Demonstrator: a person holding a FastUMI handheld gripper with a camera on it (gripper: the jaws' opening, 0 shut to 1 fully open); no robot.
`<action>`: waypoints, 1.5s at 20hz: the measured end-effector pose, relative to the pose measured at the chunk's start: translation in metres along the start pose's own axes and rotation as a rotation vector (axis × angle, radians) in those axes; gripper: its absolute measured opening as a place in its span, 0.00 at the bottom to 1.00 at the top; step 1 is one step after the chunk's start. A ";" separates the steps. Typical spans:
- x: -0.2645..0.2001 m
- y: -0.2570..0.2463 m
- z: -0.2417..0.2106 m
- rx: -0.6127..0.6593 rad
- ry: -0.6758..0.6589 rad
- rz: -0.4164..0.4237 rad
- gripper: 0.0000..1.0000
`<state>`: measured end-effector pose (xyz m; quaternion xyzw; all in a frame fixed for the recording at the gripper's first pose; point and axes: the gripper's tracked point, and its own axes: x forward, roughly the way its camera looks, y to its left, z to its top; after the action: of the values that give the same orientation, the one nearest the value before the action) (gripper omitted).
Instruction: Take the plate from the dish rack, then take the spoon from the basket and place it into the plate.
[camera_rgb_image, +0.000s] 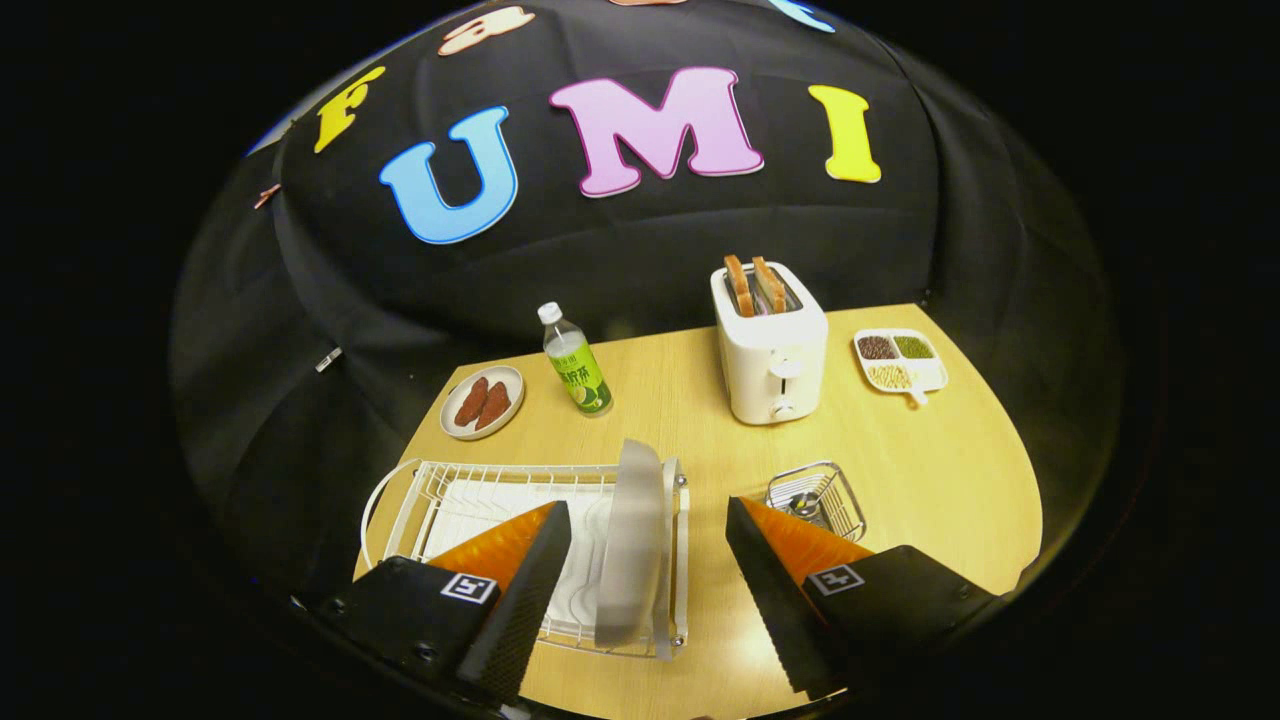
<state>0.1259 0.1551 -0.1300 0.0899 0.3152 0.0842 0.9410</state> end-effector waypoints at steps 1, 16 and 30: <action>0.008 0.000 -0.005 0.008 0.027 -0.016 0.96; 0.035 0.012 -0.039 -0.007 0.164 -0.153 0.39; 0.021 0.002 -0.005 -0.001 0.088 -0.172 0.29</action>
<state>0.1389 0.1621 -0.1456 0.0582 0.3629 0.0070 0.9300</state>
